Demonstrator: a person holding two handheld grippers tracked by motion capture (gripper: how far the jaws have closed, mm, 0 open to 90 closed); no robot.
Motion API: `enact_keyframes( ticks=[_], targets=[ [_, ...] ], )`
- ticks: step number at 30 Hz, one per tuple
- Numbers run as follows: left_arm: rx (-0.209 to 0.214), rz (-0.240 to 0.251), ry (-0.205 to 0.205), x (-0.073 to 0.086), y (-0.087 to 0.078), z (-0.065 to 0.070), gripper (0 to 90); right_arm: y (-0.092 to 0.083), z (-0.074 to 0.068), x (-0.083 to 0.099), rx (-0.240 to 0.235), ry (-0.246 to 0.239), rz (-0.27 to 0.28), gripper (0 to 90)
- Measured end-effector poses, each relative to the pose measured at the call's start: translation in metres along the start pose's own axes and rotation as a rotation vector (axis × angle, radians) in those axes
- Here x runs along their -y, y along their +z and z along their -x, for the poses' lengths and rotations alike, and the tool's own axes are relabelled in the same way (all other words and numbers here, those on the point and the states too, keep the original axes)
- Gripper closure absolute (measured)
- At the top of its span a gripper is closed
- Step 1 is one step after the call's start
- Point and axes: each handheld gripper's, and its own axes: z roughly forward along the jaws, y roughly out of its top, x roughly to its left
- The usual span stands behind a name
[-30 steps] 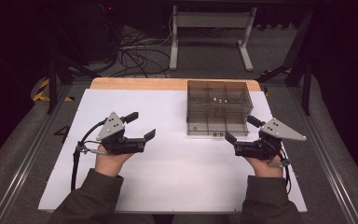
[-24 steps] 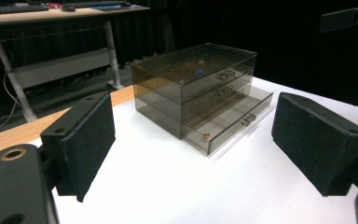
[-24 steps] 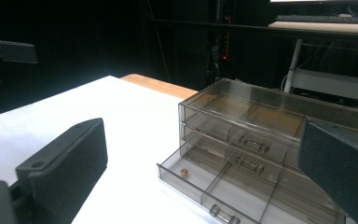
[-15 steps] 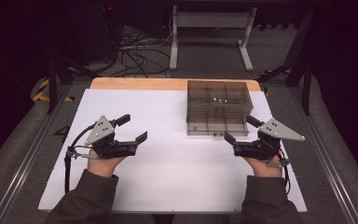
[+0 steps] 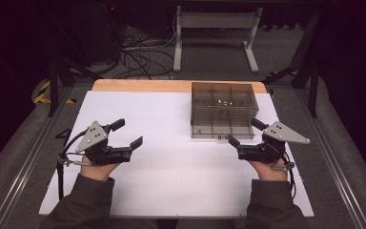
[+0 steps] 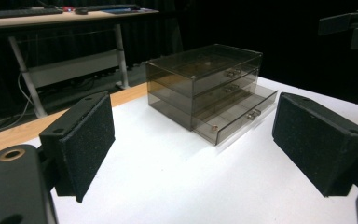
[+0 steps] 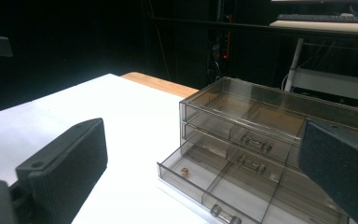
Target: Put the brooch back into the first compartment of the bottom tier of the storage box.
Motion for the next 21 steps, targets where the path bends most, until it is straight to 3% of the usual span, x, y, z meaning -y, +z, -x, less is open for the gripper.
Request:
enact_keyframes(
  ticks=[7,21],
  targets=[
    [-0.013,0.011,0.001,0.001,-0.012,-0.007,13.8,0.000,0.000,0.000,0.002,-0.002,0.003,2.1],
    [-0.012,0.007,0.002,0.003,-0.014,-0.010,13.3,0.001,0.000,0.000,0.000,-0.006,-0.003,2.1]
  ],
)
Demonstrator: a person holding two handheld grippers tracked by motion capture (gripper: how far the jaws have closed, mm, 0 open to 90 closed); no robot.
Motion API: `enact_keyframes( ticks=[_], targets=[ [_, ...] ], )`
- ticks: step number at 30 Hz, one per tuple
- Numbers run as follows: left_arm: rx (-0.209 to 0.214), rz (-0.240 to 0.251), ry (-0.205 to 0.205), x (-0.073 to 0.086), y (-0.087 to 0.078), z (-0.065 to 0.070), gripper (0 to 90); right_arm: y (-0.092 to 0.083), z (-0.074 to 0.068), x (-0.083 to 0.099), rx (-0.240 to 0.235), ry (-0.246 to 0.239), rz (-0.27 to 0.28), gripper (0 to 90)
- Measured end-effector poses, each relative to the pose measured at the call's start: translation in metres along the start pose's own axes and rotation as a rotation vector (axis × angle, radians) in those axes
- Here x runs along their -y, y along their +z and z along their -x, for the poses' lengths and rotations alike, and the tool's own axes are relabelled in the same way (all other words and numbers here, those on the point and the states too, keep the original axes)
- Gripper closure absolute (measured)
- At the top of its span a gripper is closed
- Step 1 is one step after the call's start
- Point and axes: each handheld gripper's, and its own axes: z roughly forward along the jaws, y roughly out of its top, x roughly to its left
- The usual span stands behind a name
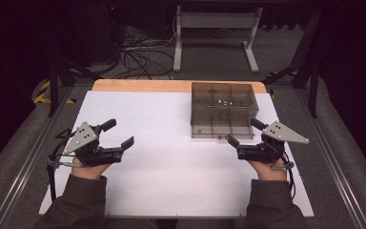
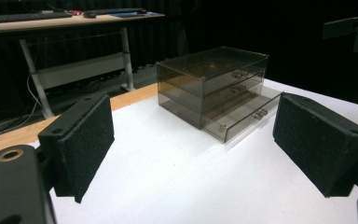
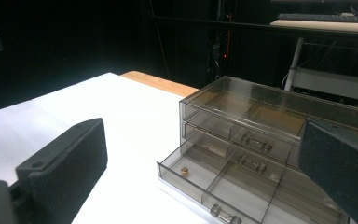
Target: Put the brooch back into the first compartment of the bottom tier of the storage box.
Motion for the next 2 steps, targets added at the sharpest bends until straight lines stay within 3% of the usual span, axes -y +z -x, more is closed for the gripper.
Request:
enact_keyframes(
  ticks=[2],
  targets=[
    [0.001,-0.004,0.000,0.0015,0.0012,-0.0005,13.2,0.0003,-0.0002,0.0002,0.001,0.001,-0.003,2.1]
  ],
)
